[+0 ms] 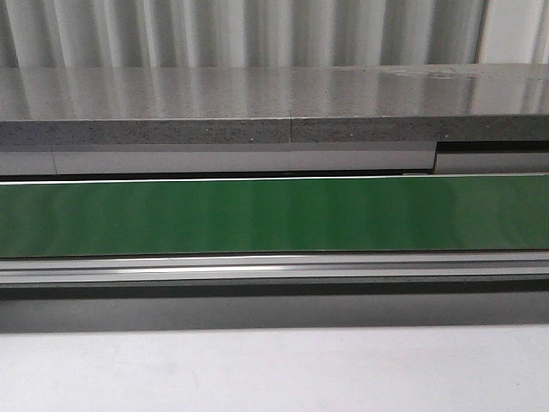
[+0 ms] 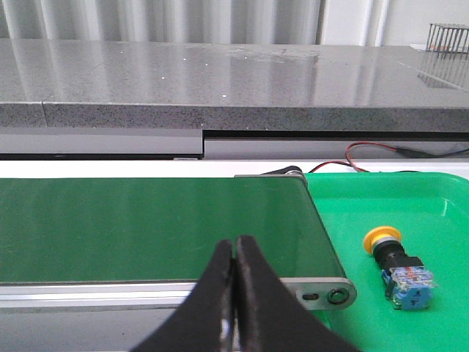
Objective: Move button from right to left
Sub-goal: 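Move the right gripper over the yellow button in the green bin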
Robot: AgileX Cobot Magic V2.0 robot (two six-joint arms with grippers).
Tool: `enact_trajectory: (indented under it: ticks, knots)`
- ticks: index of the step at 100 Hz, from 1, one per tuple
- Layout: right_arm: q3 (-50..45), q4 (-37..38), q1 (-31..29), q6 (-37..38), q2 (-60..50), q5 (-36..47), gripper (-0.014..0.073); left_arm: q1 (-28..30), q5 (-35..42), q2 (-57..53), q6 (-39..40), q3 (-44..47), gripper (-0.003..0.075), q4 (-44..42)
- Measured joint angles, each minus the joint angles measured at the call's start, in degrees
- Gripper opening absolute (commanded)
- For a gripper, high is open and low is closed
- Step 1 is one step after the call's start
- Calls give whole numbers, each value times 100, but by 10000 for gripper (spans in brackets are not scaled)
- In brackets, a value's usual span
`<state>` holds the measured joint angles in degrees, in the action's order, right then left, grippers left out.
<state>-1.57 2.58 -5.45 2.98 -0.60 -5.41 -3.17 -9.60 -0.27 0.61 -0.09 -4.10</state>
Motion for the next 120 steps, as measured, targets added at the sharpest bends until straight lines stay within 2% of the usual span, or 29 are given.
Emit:
enact_trajectory:
  ticks: [95,120]
  knots:
    - [0,0,0,0,0,0,-66,0,0,0,0,0,-20,0]
    - [638,0,0,0,88,-694,-66,0,0,0,0,0,-20,0]
